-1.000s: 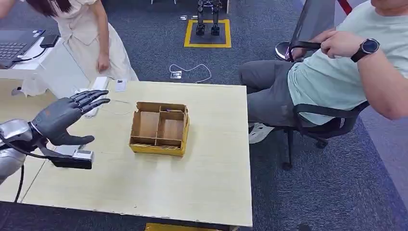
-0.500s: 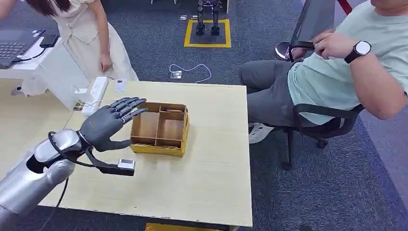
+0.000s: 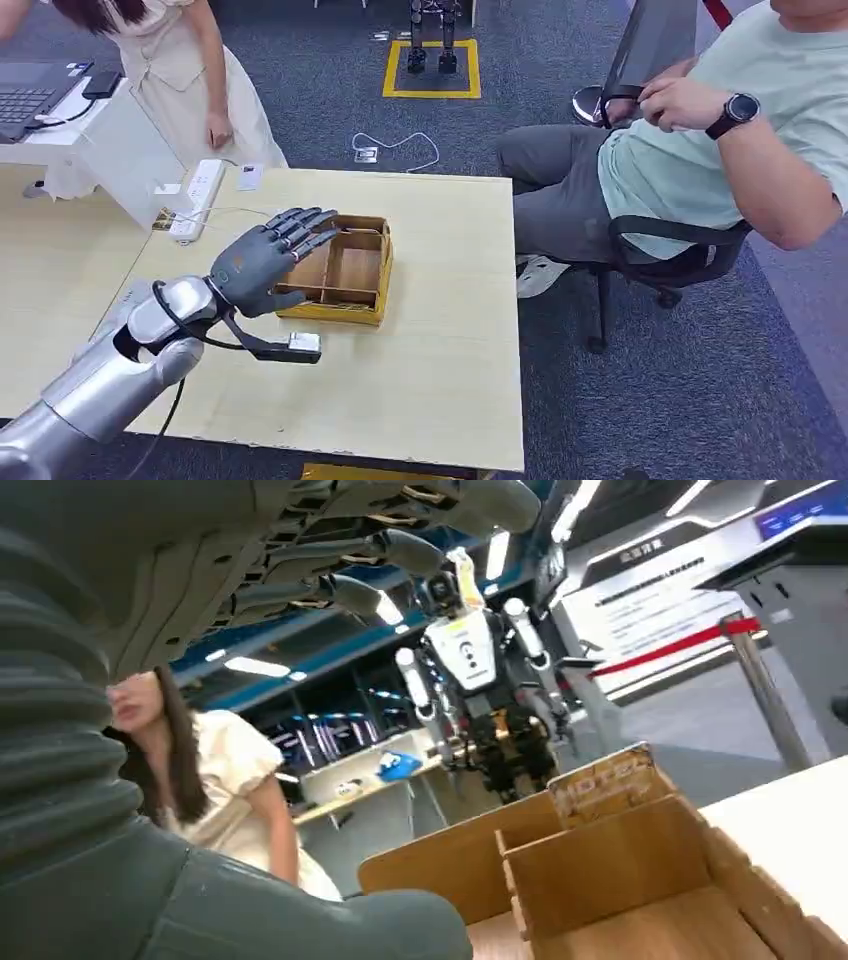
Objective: Pass the card to the sensor for recognition and then transmit it.
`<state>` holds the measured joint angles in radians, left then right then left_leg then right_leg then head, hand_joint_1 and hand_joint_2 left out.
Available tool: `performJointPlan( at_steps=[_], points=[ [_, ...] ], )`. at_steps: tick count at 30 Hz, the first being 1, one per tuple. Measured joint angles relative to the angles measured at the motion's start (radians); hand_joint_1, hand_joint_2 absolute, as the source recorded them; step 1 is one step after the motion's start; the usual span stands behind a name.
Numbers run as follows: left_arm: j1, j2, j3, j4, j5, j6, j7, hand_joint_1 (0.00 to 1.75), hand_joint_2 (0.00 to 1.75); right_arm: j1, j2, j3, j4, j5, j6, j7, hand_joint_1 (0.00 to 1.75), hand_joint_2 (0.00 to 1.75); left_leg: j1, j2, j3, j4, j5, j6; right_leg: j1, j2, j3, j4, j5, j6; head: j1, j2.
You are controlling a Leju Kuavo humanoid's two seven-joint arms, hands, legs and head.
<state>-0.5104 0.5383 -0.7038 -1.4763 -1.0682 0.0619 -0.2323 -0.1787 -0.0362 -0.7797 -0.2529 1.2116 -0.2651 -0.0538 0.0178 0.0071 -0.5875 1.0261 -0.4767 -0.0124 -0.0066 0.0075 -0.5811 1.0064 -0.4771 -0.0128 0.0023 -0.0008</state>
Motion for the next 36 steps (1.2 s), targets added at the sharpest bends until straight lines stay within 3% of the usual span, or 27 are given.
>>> performJointPlan(
  at_steps=[11, 20, 36],
  points=[
    [0.000, -0.042, -0.015, 0.080, -0.037, 0.029, 0.023, 0.00, 1.75, 0.000, 0.000, 0.000, 0.000, 0.003, 0.000, 0.008, 0.00, 0.00, 0.000, 0.000, 0.000, 0.000, 0.000, 0.000, 0.000, 0.000, 0.000, 0.000, 0.000, 0.000, 0.000, 0.000],
    [-0.001, -0.079, -0.016, 0.174, -0.137, 0.106, 0.071, 0.00, 1.75, 0.000, 0.000, 0.000, 0.000, 0.004, 0.000, 0.009, 0.00, 0.00, 0.000, 0.000, 0.000, 0.000, 0.000, 0.000, 0.000, 0.000, 0.000, 0.000, 0.000, 0.000, 0.000, 0.000],
    [-0.012, -0.092, -0.013, 0.256, -0.159, 0.115, 0.066, 0.00, 1.75, 0.000, 0.000, 0.000, 0.000, 0.005, -0.002, 0.009, 0.00, 0.00, 0.000, 0.000, 0.000, 0.000, 0.000, 0.000, 0.000, 0.000, 0.000, 0.000, 0.000, 0.000, 0.000, 0.000]
  ],
)
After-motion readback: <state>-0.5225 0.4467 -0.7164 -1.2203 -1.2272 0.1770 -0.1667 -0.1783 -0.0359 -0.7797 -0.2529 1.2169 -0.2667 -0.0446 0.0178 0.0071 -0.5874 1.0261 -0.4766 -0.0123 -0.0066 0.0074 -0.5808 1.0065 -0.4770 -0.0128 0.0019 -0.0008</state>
